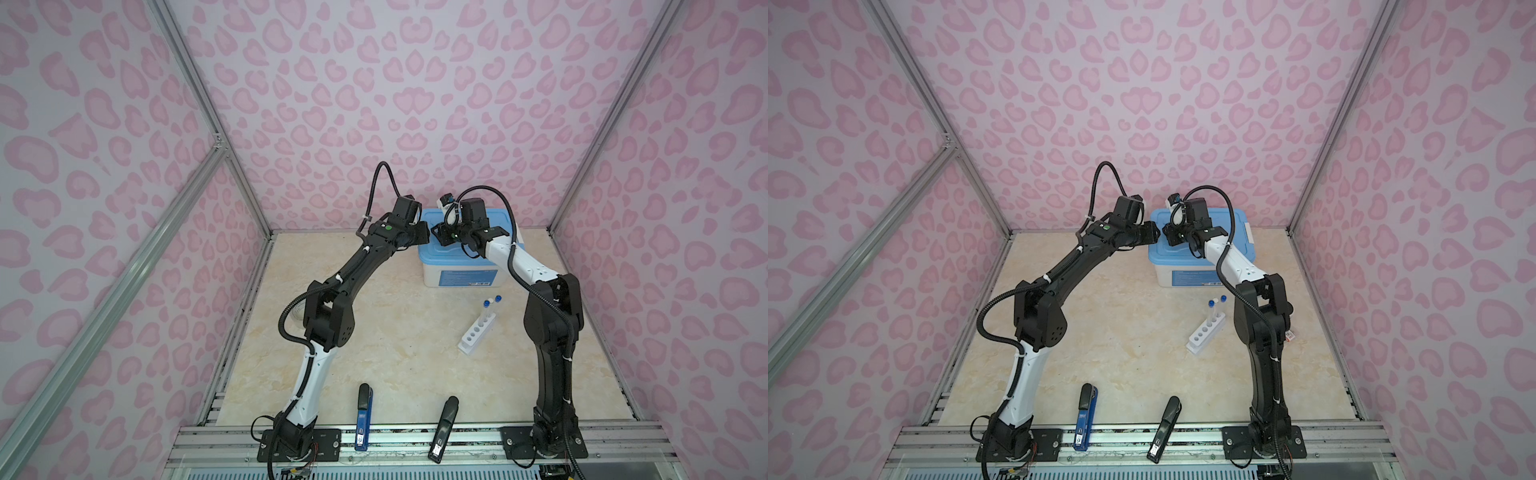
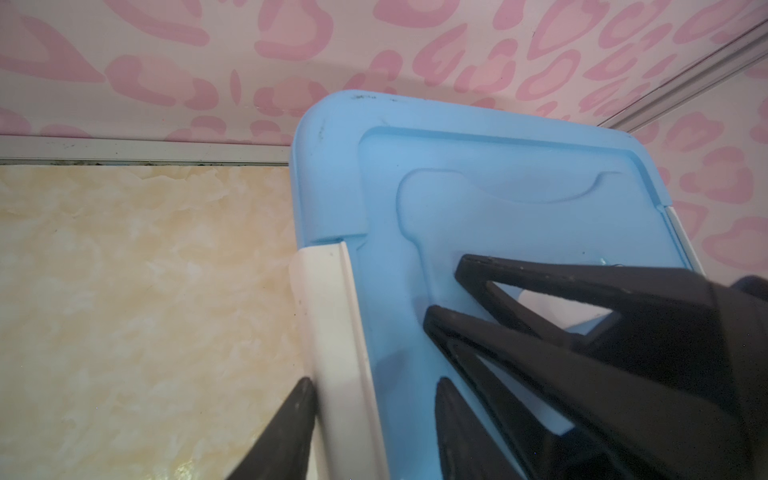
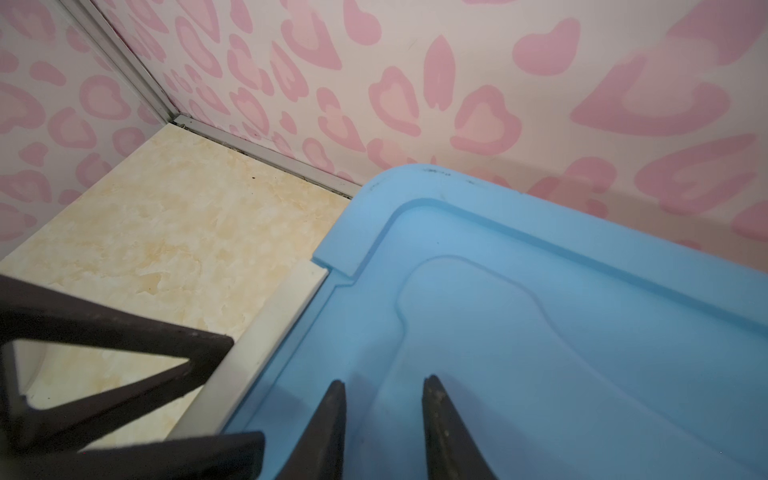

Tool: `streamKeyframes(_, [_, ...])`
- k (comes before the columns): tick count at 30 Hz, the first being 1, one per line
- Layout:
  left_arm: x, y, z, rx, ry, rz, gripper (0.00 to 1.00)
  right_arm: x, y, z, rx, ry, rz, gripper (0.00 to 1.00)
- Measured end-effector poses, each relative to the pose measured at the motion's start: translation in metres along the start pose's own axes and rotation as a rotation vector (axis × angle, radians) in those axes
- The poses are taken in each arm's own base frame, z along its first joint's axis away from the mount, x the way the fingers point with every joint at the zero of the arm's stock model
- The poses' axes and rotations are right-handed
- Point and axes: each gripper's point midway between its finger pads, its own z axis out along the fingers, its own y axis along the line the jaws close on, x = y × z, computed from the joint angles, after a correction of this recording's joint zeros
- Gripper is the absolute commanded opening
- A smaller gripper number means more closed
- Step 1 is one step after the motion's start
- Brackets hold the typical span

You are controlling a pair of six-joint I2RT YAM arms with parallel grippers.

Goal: Organize the chemistry lab equipment

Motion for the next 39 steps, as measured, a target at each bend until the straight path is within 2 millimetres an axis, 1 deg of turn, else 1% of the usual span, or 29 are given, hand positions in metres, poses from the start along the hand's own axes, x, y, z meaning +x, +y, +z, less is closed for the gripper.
streamKeyframes(4, [-0.002, 0.003, 0.002, 0.031, 0.001, 0.016, 0.57, -0.001, 0.0, -0.001, 0.001, 0.002, 0.001, 0.32])
streamKeyframes(7, [0.0, 0.015, 0.005, 0.043, 0.008, 0.014, 0.58, -0.001, 0.0, -0.003, 0.001, 0.006, 0.003, 0.32])
streamKeyframes(9, [0.002, 0.029, 0.007, 0.036, 0.008, 0.01, 0.58, -0.002, 0.0, -0.005, 0.001, 0.008, 0.004, 0.32])
streamKeyframes(10, [0.002, 0.029, 0.007, 0.052, 0.005, 0.013, 0.58, -0.002, 0.0, -0.005, 0.001, 0.011, 0.004, 0.32])
streamKeyframes(16, [-0.004, 0.042, -0.015, 0.008, -0.041, 0.096, 0.58, -0.003, -0.001, -0.008, 0.008, 0.028, 0.011, 0.32])
streamKeyframes(19, [-0.001, 0.048, -0.033, -0.012, -0.062, 0.135, 0.57, -0.003, -0.001, -0.009, 0.011, 0.042, 0.017, 0.32])
streamKeyframes(22, [0.005, 0.049, -0.062, -0.01, -0.087, 0.163, 0.55, -0.002, -0.002, -0.01, 0.014, 0.049, 0.019, 0.32])
streamKeyframes(25, [0.0, 0.037, -0.11, 0.021, -0.161, 0.202, 0.55, -0.002, -0.002, -0.01, 0.015, 0.053, 0.021, 0.32])
streamKeyframes(26, [-0.004, 0.031, -0.133, 0.035, -0.198, 0.217, 0.55, -0.002, -0.002, -0.01, 0.015, 0.054, 0.021, 0.32])
streamKeyframes(28, [-0.015, 0.016, -0.19, 0.073, -0.302, 0.244, 0.54, -0.002, -0.002, -0.01, 0.015, 0.054, 0.021, 0.32])
streamKeyframes(29, [-0.023, 0.009, -0.221, 0.098, -0.365, 0.251, 0.53, -0.002, -0.001, -0.01, 0.015, 0.054, 0.02, 0.32])
streamKeyframes(30, [-0.033, 0.007, -0.245, 0.113, -0.434, 0.257, 0.52, -0.001, 0.0, -0.009, 0.014, 0.059, 0.02, 0.32])
streamKeyframes(31, [-0.045, 0.009, -0.26, 0.121, -0.505, 0.255, 0.51, -0.002, 0.001, -0.009, 0.014, 0.062, 0.018, 0.32])
streamKeyframes(32, [-0.054, 0.014, -0.265, 0.122, -0.555, 0.247, 0.51, -0.004, 0.002, -0.01, 0.018, 0.064, 0.017, 0.33])
streamKeyframes(33, [-0.052, 0.028, -0.258, 0.106, -0.555, 0.217, 0.51, -0.005, 0.003, -0.011, 0.027, 0.071, 0.014, 0.36])
streamKeyframes(36, [-0.013, 0.081, -0.214, 0.037, -0.391, 0.097, 0.5, -0.005, 0.013, -0.015, 0.052, 0.114, -0.013, 0.45])
streamKeyframes(37, [-0.006, 0.09, -0.208, 0.026, -0.361, 0.068, 0.5, -0.004, 0.018, -0.017, 0.063, 0.135, -0.02, 0.51])
streamKeyframes(38, [-0.007, 0.092, -0.208, 0.029, -0.358, 0.059, 0.49, -0.003, 0.021, -0.019, 0.071, 0.149, -0.029, 0.54])
streamKeyframes(39, [-0.012, 0.091, -0.21, 0.046, -0.379, 0.052, 0.49, -0.002, 0.026, -0.021, 0.074, 0.166, -0.049, 0.56])
